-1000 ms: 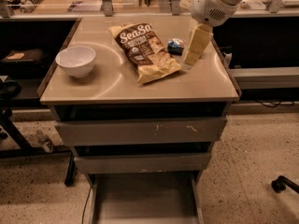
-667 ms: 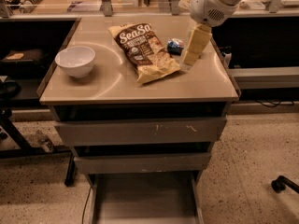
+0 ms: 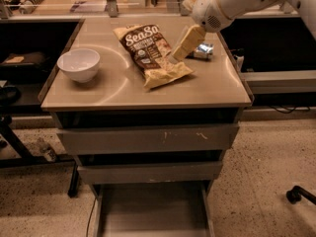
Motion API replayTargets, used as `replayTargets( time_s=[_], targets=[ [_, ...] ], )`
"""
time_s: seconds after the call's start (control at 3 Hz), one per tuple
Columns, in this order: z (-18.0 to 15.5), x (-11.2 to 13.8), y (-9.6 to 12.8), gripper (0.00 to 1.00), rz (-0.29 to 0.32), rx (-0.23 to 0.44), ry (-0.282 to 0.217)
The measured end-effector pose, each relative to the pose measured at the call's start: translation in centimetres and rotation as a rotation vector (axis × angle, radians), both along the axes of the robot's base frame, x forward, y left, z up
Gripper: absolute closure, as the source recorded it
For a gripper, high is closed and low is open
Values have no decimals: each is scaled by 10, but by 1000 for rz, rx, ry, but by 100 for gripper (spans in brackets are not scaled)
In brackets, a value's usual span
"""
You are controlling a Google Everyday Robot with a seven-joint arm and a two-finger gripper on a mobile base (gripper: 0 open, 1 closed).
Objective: Place brown chip bag into bottom drawer
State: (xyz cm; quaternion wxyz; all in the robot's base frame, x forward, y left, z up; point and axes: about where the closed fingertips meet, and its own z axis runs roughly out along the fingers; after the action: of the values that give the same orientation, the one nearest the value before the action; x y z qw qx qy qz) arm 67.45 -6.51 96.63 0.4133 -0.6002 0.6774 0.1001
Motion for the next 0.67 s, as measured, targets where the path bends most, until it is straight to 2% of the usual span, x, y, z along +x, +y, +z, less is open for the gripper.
replayTargets(
  time_s=[0.33,0.67],
  targets=[
    [-8,26,18,0,-44,179,53],
    [-15,39,34,0,-66,263,128]
  ],
)
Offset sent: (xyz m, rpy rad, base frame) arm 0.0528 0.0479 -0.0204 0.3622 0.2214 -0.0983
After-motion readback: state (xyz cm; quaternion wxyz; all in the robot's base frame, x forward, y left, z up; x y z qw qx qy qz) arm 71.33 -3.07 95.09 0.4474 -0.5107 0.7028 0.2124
